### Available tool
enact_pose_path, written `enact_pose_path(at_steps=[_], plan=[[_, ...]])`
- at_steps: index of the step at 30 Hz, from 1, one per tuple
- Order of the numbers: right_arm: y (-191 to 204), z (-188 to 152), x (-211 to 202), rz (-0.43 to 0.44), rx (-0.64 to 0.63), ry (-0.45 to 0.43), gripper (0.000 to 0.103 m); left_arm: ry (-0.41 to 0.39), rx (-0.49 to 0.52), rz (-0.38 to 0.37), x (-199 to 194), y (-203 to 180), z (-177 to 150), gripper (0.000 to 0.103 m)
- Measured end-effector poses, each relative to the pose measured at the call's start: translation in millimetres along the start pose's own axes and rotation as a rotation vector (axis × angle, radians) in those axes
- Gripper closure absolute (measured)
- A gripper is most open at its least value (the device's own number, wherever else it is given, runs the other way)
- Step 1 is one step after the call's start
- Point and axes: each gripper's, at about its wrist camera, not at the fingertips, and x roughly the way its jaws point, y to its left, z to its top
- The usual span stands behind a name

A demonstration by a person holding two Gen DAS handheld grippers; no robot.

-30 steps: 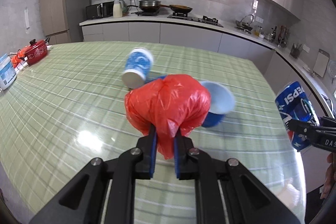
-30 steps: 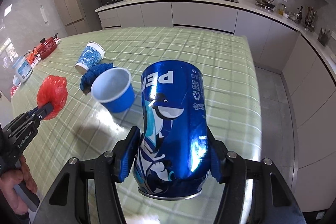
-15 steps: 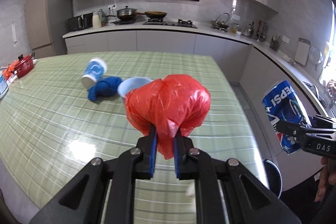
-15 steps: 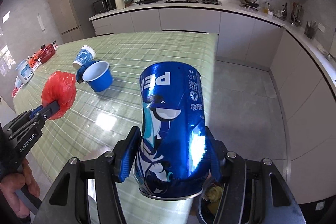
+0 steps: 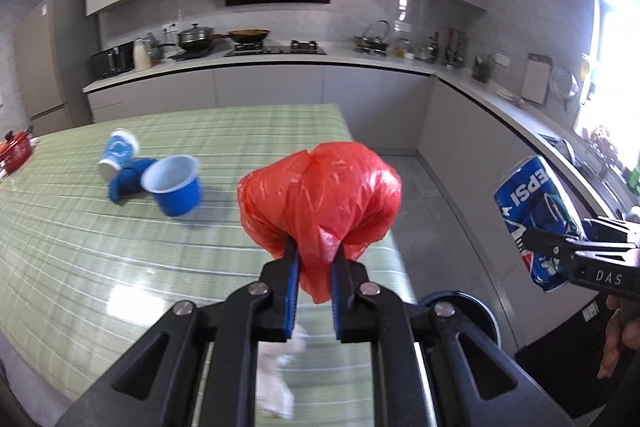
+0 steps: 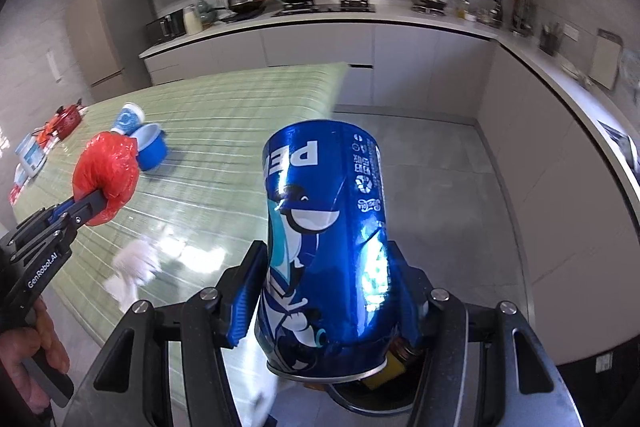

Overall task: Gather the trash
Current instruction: 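Carry the red bag and Pepsi can with both tools over the bin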

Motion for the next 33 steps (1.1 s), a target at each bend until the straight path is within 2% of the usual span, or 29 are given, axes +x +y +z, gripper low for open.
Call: enact_pose_path(at_steps=[11, 19, 27, 33], plan=[[-76.0, -38.7, -24.0, -0.068, 0.056, 0.023, 0.044, 0.058, 0.073, -0.105, 9.8, -79.2, -22.6, 0.089], [-117.6, -75.6, -19.7, -0.083, 0.084, 0.068, 0.045, 0.128, 0.106, -0.153, 25.2, -125.4, -43.3, 0.089], [-146.3, -111.3, -2.7, -0.065, 0.071, 0.125, 0.045, 0.212, 0.106, -0.181, 42.2, -162.5, -71.2, 0.089], [-154.7, -138.4, 25.5, -0.044, 0.039, 0.183, 0.045, 0.296, 0.062, -0.189, 64.0, -176.1, -92.8, 0.089]])
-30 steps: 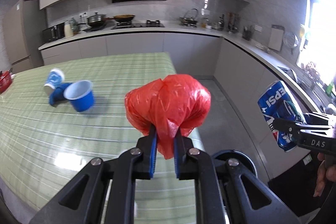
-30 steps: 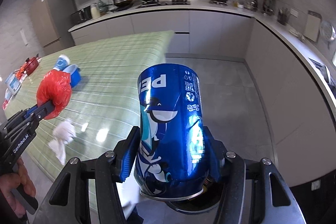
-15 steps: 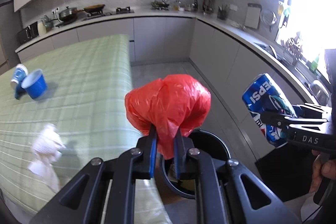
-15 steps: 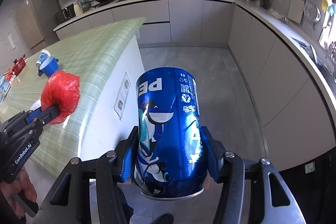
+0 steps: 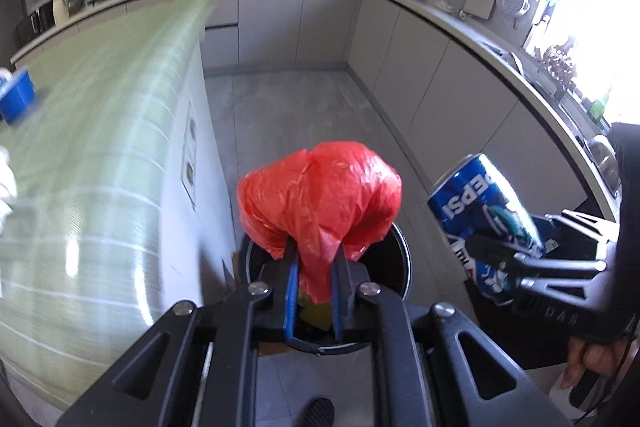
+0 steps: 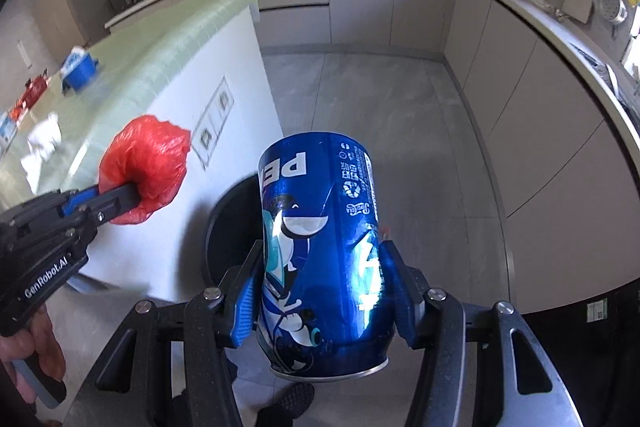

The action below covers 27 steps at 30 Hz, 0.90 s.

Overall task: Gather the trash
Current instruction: 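Carry the red bag and Pepsi can with both tools over the bin, then open both tools to drop the red bag and Pepsi can into the bin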

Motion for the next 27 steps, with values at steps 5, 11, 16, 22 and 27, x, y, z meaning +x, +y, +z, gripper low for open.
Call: enact_pose_path(at_steps=[5, 11, 16, 22, 27], plan=[[0.1, -10.4, 32.6, 0.02, -0.04, 0.05, 0.046, 0.047, -0.007, 0.016, 24.4, -5.9, -7.6, 0.089], [4.1, -13.1, 74.1, 0.049, -0.113, 0.098, 0.046, 0.076, -0.044, 0.029, 47.5, -1.3, -2.8, 0.088], [18.4, -20.3, 108.0, 0.086, -0.254, 0.091, 0.033, 0.135, -0.085, -0.018, 69.6, 4.2, -8.6, 0.034], [11.0, -30.1, 127.0, 0.044, -0.277, 0.086, 0.0, 0.076, -0.073, 0.037, 51.9, 1.2, -16.1, 0.02], [-5.2, -38.4, 108.1, 0.017, -0.212, 0.067, 0.0, 0.07, -0.08, 0.052, 37.8, -2.7, -20.8, 0.02]])
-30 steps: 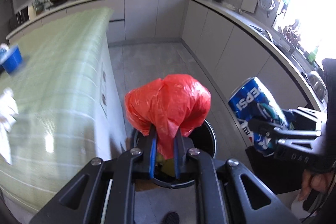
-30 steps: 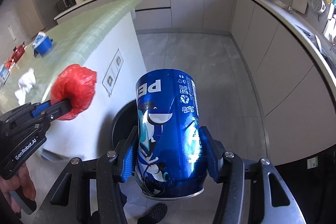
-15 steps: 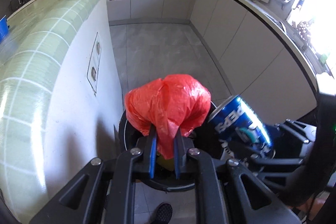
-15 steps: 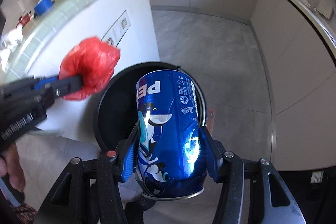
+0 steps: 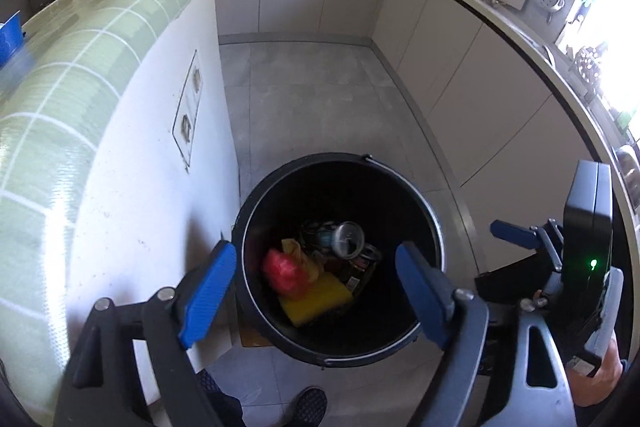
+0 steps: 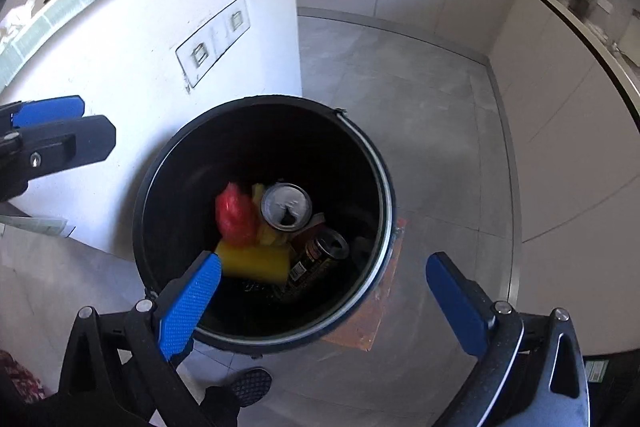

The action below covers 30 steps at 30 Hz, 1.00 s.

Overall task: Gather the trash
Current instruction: 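Open both tools to drop the red bag and Pepsi can into the bin, then move both tools back toward the white tissue and blue cup on the island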

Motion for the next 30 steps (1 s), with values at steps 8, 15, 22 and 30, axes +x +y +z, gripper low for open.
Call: enact_pose_path(at_steps=[8, 15, 22, 30], plan=[[-16.9, -8.7, -15.0, -0.042, 0.05, 0.005, 0.0, -0.054, 0.014, -0.001, -18.5, -9.8, 7.1, 0.02], [-30.5, 3.6, -47.3, -0.097, 0.089, -0.044, 0.0, -0.125, 0.029, -0.004, -35.3, -16.2, 23.7, 0.02], [-31.7, 27.0, -85.4, -0.122, 0.107, -0.12, 0.0, -0.217, 0.007, 0.051, -60.5, -2.2, 43.1, 0.02], [-4.8, 55.3, -111.9, -0.114, 0.088, -0.195, 0.0, -0.284, -0.017, 0.095, -86.4, 24.8, 43.2, 0.02]])
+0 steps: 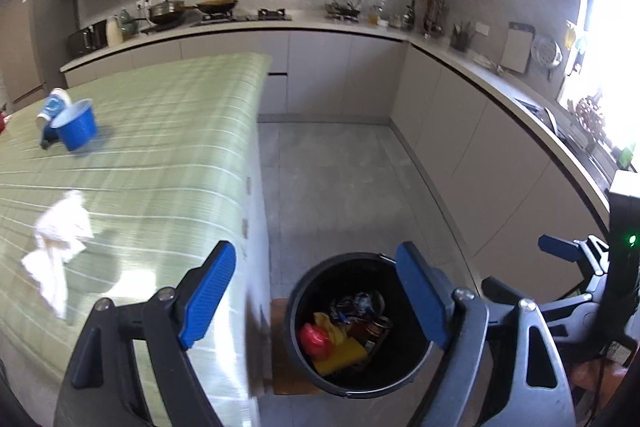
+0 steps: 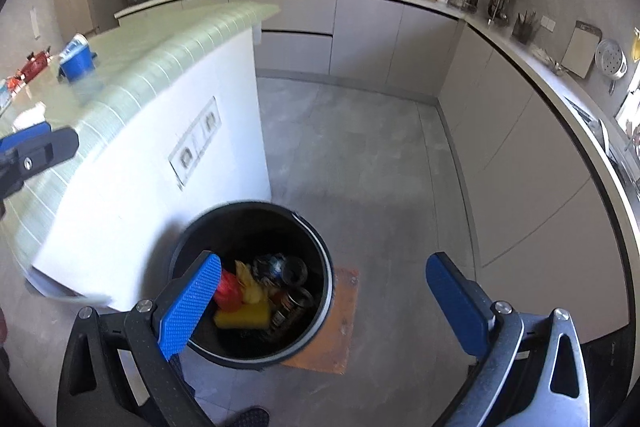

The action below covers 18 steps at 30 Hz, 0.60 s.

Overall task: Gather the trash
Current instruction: 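Move both tools back toward the white tissue and blue cup on the island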

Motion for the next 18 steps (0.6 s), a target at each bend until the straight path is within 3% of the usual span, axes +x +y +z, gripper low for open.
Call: enact_pose_path(at_steps=[7, 18], plan=[[32.7, 19.0, -19.4, 0.041, -0.018, -0.058, 0.0, -0.041, -0.038, 0.069, -23.7, 38.0, -4.3, 0.02], [111.9, 47.5, -39.8, 0.201, -0.02, -0.122, 0.0, -0.079, -0.125, 0.242, -79.0, 132.0, -31.0, 0.02]])
